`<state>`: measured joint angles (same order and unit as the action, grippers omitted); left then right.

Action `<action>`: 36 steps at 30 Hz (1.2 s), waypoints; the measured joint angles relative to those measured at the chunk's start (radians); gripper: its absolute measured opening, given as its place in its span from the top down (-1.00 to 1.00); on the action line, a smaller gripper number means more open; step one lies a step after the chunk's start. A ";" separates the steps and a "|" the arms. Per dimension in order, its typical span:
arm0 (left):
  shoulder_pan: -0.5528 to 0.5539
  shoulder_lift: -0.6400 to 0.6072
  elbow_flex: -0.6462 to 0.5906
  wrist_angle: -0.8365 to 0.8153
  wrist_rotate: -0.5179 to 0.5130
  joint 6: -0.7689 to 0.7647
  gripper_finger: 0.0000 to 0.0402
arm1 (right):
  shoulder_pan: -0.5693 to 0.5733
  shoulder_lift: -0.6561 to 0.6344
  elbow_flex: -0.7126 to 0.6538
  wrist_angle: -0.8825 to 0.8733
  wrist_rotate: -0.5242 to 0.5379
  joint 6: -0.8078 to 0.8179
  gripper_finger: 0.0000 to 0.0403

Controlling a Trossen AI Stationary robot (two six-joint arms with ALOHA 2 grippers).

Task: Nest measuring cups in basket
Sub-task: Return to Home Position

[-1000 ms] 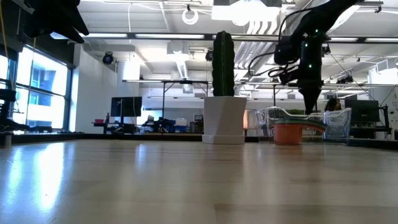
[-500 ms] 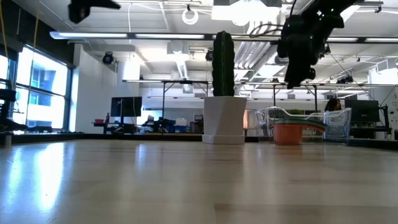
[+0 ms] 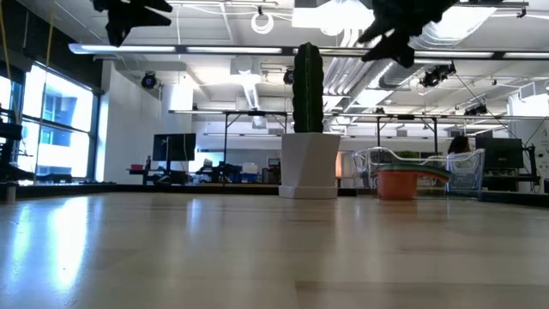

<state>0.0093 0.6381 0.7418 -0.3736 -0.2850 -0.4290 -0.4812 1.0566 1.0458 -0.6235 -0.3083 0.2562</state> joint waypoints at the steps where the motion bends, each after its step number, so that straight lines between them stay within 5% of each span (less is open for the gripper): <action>1: -0.001 -0.033 -0.033 0.011 0.000 -0.004 0.48 | 0.024 -0.005 0.000 0.026 0.010 0.021 0.07; 16: -0.055 -0.428 -0.424 0.299 0.059 0.142 0.48 | 0.244 -0.017 0.000 0.165 0.142 0.344 0.07; 27: -0.064 -0.638 -0.597 0.314 0.114 0.170 0.48 | 0.321 -0.017 0.000 0.256 0.253 0.349 0.07; 36: -0.064 -0.634 -0.696 0.348 0.119 0.153 0.48 | 0.324 -0.023 0.000 0.256 0.225 0.233 0.07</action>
<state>-0.0544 0.0043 0.0461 -0.0255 -0.1661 -0.2761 -0.1574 1.0334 1.0458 -0.3676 -0.0836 0.4892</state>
